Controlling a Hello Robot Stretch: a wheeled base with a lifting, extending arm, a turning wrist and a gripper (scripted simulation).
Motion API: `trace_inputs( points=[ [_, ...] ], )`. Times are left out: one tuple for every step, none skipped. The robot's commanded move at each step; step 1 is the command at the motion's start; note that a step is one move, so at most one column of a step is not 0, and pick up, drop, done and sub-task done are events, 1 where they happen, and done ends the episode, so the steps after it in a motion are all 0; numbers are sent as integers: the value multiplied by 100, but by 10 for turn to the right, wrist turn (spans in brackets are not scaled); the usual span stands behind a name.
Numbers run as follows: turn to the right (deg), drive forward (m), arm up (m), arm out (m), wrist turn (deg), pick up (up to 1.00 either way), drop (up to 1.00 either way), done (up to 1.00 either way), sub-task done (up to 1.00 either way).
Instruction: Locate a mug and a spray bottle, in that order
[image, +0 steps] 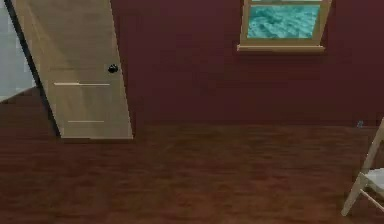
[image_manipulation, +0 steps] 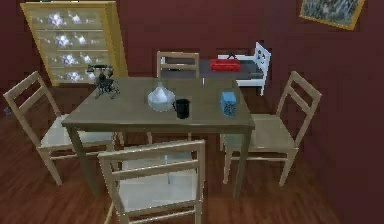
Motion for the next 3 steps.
trace_inputs(
  points=[
    [-240, 0, 0, 0, 0, 0, 0, 0, 0],
    [0, 30, 0, 0, 0, 0, 0, 0, 0],
    [-120, 0, 0, 0, 0, 0, 0, 0, 0]
  ],
)
